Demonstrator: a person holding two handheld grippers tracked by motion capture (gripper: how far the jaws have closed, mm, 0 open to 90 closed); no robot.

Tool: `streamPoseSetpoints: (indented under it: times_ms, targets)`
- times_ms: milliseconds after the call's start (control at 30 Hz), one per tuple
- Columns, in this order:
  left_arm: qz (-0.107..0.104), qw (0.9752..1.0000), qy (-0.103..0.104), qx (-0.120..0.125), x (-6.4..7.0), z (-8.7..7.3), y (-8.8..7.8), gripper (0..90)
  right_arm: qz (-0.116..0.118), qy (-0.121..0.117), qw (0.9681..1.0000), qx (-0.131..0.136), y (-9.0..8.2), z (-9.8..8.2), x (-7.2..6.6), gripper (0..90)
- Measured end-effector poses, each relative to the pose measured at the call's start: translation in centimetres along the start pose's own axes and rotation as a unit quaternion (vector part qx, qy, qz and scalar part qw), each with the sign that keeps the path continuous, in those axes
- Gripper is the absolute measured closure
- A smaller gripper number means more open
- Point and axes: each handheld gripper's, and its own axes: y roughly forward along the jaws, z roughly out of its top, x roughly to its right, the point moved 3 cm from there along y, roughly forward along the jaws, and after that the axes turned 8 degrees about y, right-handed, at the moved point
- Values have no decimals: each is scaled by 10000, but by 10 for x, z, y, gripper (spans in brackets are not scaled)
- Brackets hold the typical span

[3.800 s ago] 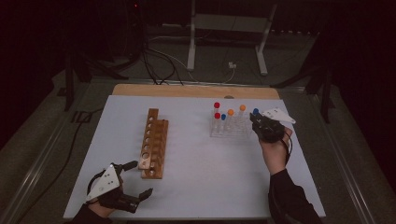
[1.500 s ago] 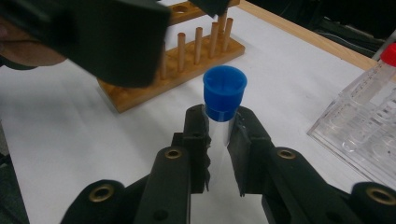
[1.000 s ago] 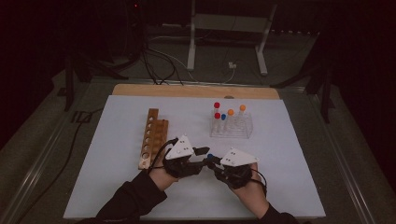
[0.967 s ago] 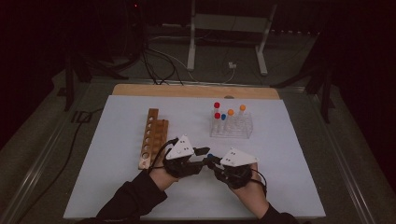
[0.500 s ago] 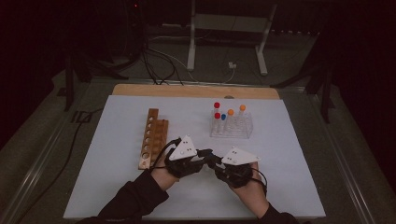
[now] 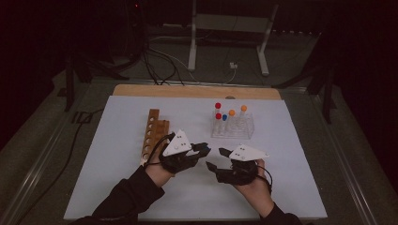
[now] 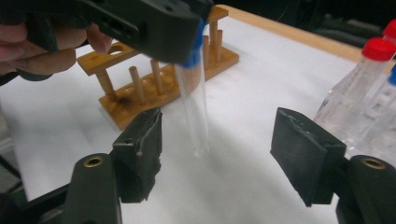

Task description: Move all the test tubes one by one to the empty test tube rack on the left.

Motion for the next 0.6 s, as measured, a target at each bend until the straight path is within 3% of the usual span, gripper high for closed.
streamPoseSetpoints:
  times_ms: [67,133,233,367,400,600]
  targets:
    - [29,10000,-27,14,-4,1,-3,777,78,60,9999,-26,0,0,2,323]
    - [55,10000,-60,16,-10,1,-6,778,-22,97,9999,-17,0,0,3,202]
    - [185,9998,-91,17,-17,1,-10,778,-175,134,9997,56,-1,1,4,124]
    - [376,9992,-102,16,-25,-2,-12,778,-14,111,9999,70,-4,1,4,0]
    - [399,9992,-91,25,-26,-2,-14,778,87,98,9999,93,-5,1,5,0]
    - [562,9983,-170,-13,-42,-3,-22,777,35,115,9998,153,-7,2,6,0]
